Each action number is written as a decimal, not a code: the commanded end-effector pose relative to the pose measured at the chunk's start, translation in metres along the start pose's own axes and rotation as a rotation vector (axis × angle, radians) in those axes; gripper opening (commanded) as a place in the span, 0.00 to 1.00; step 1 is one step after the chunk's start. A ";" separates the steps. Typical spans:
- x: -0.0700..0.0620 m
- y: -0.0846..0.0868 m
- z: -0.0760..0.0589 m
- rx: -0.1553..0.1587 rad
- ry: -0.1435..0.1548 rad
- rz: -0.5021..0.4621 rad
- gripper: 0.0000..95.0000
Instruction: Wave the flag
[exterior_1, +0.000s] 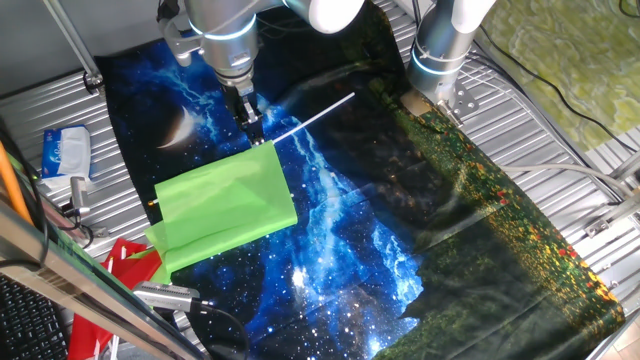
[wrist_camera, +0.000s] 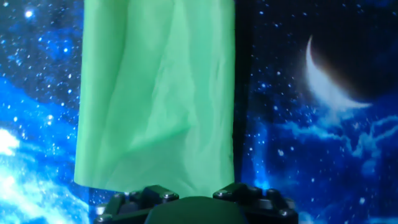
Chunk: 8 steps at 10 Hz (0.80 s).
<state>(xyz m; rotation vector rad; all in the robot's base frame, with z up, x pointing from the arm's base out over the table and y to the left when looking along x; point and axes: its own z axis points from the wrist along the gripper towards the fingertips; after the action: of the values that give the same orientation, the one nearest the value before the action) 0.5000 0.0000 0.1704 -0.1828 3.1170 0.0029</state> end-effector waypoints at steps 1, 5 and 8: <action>0.000 0.000 0.000 0.004 -0.024 -0.208 0.00; 0.000 0.000 0.000 0.008 -0.019 -0.204 0.00; 0.000 0.000 0.000 0.011 -0.018 -0.202 0.00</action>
<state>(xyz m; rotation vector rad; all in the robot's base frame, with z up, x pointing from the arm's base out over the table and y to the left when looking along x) 0.4997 -0.0001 0.1707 -0.4934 3.0639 -0.0167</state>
